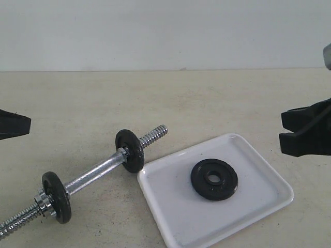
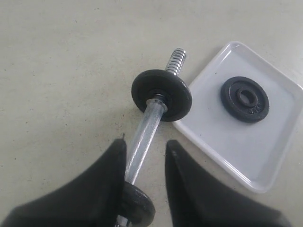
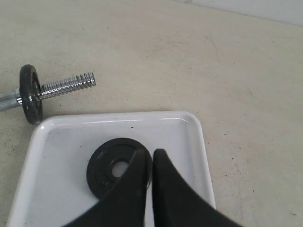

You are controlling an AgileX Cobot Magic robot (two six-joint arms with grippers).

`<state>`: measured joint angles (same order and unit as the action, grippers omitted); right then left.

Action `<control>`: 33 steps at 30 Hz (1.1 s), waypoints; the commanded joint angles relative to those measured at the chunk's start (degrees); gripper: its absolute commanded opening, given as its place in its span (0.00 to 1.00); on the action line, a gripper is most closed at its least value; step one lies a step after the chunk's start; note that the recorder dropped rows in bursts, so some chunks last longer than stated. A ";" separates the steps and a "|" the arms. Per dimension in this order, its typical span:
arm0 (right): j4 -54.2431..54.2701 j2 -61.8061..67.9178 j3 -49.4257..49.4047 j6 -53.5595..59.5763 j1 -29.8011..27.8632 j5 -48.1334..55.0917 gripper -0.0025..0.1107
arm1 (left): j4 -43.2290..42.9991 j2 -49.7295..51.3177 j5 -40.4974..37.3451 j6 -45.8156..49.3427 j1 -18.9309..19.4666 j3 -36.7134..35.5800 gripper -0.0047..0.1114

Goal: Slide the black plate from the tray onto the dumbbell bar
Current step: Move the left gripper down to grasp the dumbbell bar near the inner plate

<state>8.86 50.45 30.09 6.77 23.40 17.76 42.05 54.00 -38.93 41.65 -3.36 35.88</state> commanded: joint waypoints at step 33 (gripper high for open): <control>7.73 11.99 0.37 1.32 0.55 -5.92 0.02 | 22.25 30.30 1.36 40.67 -3.30 5.69 0.68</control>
<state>15.54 61.66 30.12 7.39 23.91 13.23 64.49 82.43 -37.02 81.74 -5.85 40.18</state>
